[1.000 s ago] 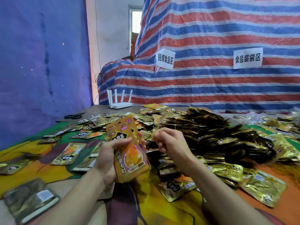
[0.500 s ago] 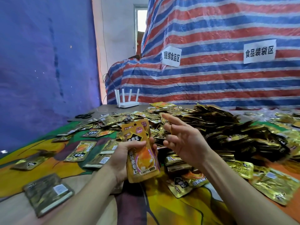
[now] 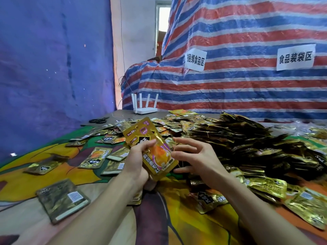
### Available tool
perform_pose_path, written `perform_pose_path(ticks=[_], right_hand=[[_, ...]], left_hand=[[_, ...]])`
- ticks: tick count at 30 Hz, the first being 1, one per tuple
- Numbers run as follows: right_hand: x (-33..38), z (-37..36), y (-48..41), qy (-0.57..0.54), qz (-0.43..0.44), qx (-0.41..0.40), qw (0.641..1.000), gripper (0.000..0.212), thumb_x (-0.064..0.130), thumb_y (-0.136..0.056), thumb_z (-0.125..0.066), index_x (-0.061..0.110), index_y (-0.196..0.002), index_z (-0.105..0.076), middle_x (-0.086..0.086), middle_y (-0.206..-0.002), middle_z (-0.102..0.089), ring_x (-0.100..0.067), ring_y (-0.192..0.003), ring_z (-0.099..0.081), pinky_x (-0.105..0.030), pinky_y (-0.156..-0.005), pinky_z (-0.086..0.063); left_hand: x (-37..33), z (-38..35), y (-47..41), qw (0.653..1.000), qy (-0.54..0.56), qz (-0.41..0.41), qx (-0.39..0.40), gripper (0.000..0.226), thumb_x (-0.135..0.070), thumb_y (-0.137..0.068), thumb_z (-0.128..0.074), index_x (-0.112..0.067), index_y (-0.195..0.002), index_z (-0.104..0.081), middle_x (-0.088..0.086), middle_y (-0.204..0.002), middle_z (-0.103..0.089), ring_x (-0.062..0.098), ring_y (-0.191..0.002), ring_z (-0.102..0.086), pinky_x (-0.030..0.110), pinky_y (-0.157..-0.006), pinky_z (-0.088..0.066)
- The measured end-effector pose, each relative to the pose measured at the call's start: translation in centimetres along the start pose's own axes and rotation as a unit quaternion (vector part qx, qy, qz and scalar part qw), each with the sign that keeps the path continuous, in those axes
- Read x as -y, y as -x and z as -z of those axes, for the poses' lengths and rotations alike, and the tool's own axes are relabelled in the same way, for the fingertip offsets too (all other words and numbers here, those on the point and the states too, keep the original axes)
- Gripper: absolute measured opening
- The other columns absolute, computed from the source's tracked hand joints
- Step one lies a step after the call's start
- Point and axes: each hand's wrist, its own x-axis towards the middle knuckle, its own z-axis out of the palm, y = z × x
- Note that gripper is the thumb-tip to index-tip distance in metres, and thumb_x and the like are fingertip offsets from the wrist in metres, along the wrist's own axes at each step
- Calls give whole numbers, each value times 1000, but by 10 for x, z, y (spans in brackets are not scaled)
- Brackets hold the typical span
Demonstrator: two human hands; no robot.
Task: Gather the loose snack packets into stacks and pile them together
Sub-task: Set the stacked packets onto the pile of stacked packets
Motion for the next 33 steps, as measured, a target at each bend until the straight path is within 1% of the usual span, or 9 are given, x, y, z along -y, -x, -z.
perform_pose_path(ticks=[3,5,7,12,17,23,27,29,33], right_hand=[[-1,-9,2,2,7,19,1000,41,7,-76,-86,28,-110,-77,-5,-105,-76,-25,-90,-77,-31,-59,-61],[-2,-13,3,6,10,23,1000,41,6,-75,-86,33,-105,-77,-3,-101,-77,-26,-87,-77,-30,-57,-59],[-5,-15,3,-11,6,26,1000,45,5,-74,-87,36,-105,-77,-3,-101,-77,-29,-90,-76,-35,-61,-60],[-13,-30,5,-75,18,21,997,65,8,-60,-92,39,-113,-71,-7,-105,-75,-30,-95,-75,-42,-69,-62],[-22,-48,7,-6,115,-48,992,72,-1,-65,-92,27,-122,-58,0,-107,-73,-17,-99,-73,-37,-87,-61],[-25,-50,6,21,177,-94,979,74,-6,-63,-91,20,-121,-52,-2,-111,-67,-9,-97,-72,-23,-82,-58],[-24,-50,2,13,165,-94,982,85,-6,-59,-93,18,-128,-50,4,-107,-68,-3,-95,-72,-16,-77,-56],[-21,-46,2,23,142,-86,986,75,2,-62,-94,19,-123,-55,1,-107,-68,-5,-93,-72,-19,-76,-57],[-9,-31,-1,36,126,-69,989,28,22,-77,-86,14,-101,-72,-3,-90,-77,-18,-81,-76,-24,-63,-58]], left_hand=[[0,-3,3,1000,-17,-8,19,27,-27,-67,-72,-9,-86,-82,21,-106,-75,37,-88,-75,51,-74,-62],[-1,-5,5,999,-28,-24,15,45,-28,-69,-74,-3,-106,-76,25,-112,-72,42,-97,-72,54,-85,-59],[-1,-8,6,999,-27,-40,3,58,-28,-69,-76,0,-120,-68,26,-114,-71,43,-100,-71,53,-84,-59],[0,-11,8,998,6,-55,-36,61,-32,-66,-82,1,-115,-68,24,-110,-73,42,-98,-72,49,-77,-60],[2,-16,10,996,30,-69,-54,59,-32,-67,-82,2,-114,-69,23,-108,-73,39,-93,-74,46,-70,-61],[7,-20,9,997,59,-45,-29,54,-33,-71,-78,1,-113,-69,21,-108,-74,35,-93,-74,44,-73,-63],[7,-18,8,996,90,-18,-10,60,-32,-73,-78,3,-120,-64,22,-112,-73,35,-96,-74,44,-74,-62],[6,-15,8,996,84,-7,-5,59,-32,-73,-79,2,-119,-65,22,-111,-73,37,-97,-73,45,-75,-62],[4,-8,5,997,62,8,33,39,-34,-78,-73,-2,-99,-79,21,-112,-73,36,-98,-73,50,-81,-60]])
